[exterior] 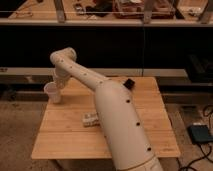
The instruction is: Pick up the ceramic cup
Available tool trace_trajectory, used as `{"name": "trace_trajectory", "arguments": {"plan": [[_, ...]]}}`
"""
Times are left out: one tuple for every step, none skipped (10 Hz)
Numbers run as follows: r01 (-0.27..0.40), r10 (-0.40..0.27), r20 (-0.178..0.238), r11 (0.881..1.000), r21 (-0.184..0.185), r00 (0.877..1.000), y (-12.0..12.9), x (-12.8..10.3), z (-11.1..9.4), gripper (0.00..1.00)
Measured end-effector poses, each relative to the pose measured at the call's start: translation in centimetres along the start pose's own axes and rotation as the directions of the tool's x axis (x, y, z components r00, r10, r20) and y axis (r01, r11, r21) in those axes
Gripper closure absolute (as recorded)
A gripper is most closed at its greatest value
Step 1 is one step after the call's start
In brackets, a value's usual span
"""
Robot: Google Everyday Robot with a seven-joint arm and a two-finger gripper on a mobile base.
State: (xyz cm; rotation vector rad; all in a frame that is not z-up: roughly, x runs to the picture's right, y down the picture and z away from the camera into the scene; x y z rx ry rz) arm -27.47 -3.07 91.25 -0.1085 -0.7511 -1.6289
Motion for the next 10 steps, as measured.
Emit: {"name": "trace_trajectory", "arguments": {"plan": [[-0.014, 0.014, -0.006, 1.000, 0.015, 1.000, 0.3, 0.5, -0.2, 1.00], [-0.027, 0.028, -0.031, 0.999, 0.045, 0.999, 0.5, 1.6, -1.4, 1.00], [-0.029, 0.034, -0.066, 0.997, 0.072, 0.997, 0.5, 2.8, -3.5, 1.00], [-0.026, 0.034, -0.091, 0.996, 0.086, 0.995, 0.7, 3.5, -5.3, 1.00], [-0.011, 0.024, -0.123, 0.995, 0.100, 0.992, 0.7, 4.0, -8.1, 1.00], [0.000, 0.014, -0.133, 0.994, 0.105, 0.991, 0.5, 4.0, -9.7, 1.00], [0.013, 0.001, -0.126, 0.994, 0.110, 0.992, 0.1, 3.3, -11.2, 1.00], [0.025, -0.012, -0.113, 0.993, 0.115, 0.993, -0.2, 2.5, -12.2, 1.00], [0.024, -0.012, -0.111, 0.993, 0.114, 0.994, 0.2, 2.3, -12.6, 1.00], [0.025, -0.013, -0.111, 0.993, 0.114, 0.994, 0.1, 2.3, -12.6, 1.00]]}}
